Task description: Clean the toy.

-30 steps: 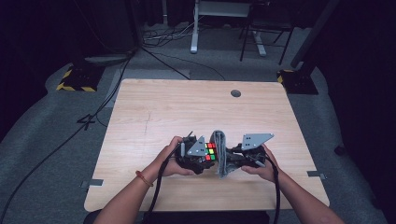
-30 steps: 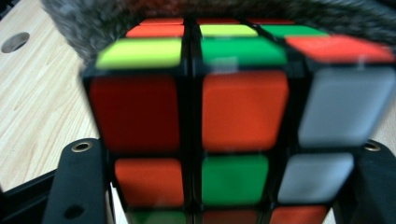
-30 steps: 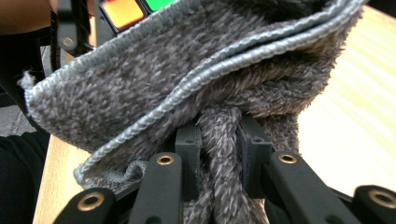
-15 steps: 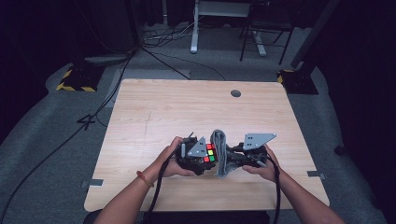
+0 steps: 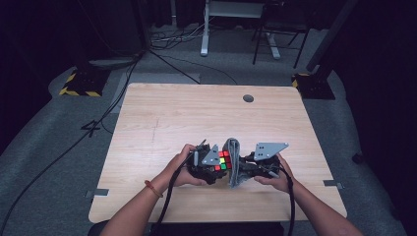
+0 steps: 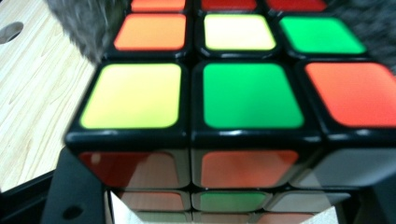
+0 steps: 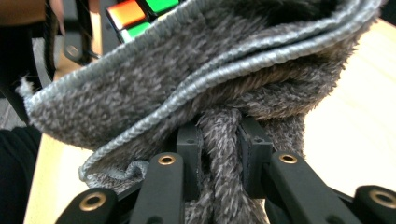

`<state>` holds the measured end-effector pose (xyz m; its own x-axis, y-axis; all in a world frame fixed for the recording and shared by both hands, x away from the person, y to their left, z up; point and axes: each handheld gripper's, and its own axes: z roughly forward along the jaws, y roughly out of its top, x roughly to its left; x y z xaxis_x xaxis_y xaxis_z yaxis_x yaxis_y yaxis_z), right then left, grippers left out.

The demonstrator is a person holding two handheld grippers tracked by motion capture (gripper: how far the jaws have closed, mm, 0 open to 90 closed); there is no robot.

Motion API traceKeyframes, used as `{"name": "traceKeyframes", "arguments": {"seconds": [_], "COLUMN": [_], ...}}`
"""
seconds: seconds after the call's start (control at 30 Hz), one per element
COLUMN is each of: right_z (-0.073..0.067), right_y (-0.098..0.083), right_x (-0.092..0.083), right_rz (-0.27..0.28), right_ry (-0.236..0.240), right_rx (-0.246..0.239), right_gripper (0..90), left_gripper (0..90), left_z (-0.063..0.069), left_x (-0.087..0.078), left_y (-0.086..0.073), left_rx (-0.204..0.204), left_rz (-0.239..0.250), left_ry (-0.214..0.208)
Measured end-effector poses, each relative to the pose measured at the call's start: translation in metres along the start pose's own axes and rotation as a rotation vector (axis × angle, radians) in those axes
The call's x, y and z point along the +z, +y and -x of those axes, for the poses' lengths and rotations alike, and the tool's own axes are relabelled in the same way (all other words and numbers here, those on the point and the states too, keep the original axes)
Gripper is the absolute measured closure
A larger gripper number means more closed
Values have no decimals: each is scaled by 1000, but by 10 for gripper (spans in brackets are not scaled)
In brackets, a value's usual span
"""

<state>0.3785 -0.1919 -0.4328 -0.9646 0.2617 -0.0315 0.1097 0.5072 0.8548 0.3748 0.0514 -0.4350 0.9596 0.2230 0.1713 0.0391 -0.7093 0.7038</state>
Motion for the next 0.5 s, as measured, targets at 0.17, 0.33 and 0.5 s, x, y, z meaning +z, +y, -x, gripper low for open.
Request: {"name": "traceKeyframes", "arguments": {"seconds": [0.17, 0.33, 0.5], "right_z": [-2, 0, 1], "right_y": [2, 0, -1], "right_x": [-2, 0, 2], "right_rz": [-9, -30, -37], "right_ry": [-4, 4, 13], "right_rx": [-20, 0, 3], "right_gripper": [743, 743, 744], "left_gripper": [317, 326, 325], "left_z": [-2, -3, -6], "left_x": [0, -2, -5], "left_y": [-2, -3, -3], "left_rx": [-17, -37, -66], "left_rz": [19, 65, 106], "left_ry": [-25, -80, -135]}}
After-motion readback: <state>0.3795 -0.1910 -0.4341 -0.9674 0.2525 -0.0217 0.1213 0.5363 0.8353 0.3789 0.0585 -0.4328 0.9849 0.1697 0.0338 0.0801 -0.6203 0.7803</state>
